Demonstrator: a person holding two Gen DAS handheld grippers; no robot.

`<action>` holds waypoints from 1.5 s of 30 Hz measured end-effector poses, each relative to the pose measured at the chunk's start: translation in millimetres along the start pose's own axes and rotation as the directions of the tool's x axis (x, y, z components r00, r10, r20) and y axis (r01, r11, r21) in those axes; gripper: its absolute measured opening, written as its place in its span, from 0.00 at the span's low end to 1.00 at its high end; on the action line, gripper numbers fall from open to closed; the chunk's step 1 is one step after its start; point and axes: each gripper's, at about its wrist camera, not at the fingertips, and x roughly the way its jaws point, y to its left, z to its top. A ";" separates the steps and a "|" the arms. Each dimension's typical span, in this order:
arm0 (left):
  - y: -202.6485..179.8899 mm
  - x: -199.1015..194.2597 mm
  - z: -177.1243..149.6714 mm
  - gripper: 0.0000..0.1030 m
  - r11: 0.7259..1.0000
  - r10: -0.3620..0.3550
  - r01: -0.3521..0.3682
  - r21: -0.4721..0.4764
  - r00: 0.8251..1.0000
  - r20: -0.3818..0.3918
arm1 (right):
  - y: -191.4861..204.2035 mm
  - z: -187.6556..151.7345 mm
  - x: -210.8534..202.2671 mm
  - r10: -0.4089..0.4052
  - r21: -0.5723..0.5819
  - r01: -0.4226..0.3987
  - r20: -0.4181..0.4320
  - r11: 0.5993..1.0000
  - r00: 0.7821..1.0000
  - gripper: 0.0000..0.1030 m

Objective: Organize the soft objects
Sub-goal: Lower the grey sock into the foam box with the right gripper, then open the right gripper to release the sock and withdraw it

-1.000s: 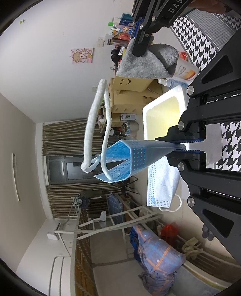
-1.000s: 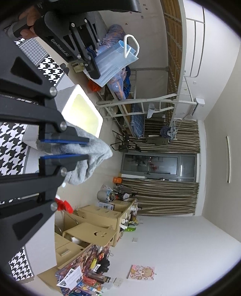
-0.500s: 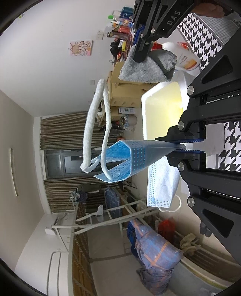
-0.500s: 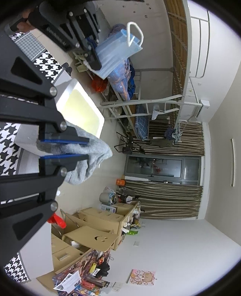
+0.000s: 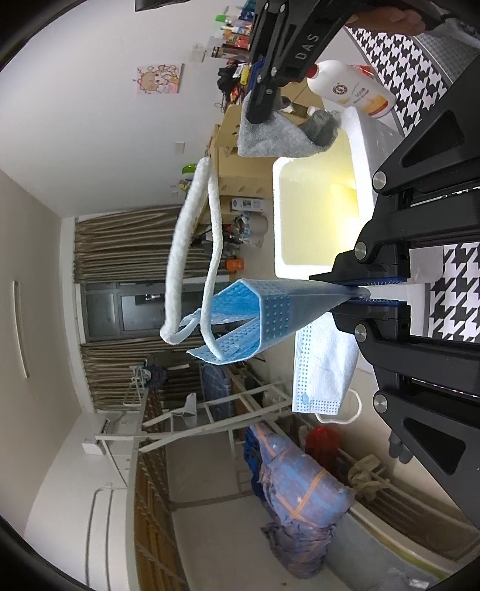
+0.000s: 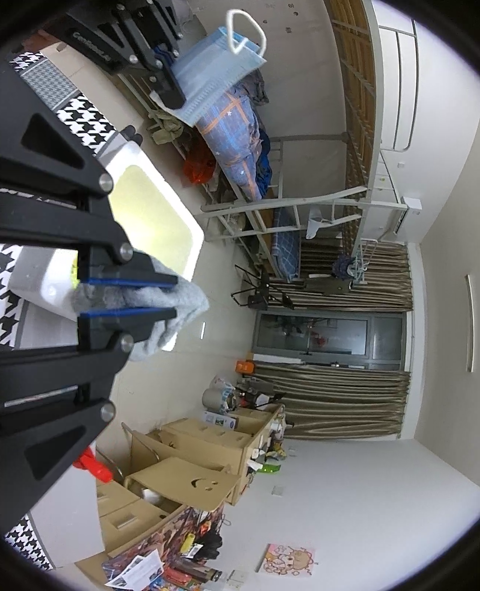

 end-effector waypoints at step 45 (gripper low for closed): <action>5.3 2.4 1.5 0.06 0.999 0.029 -0.029 -0.018 1.000 -0.009 | 17.8 3.0 52.7 0.061 -0.030 -0.064 -0.111 0.997 0.992 0.47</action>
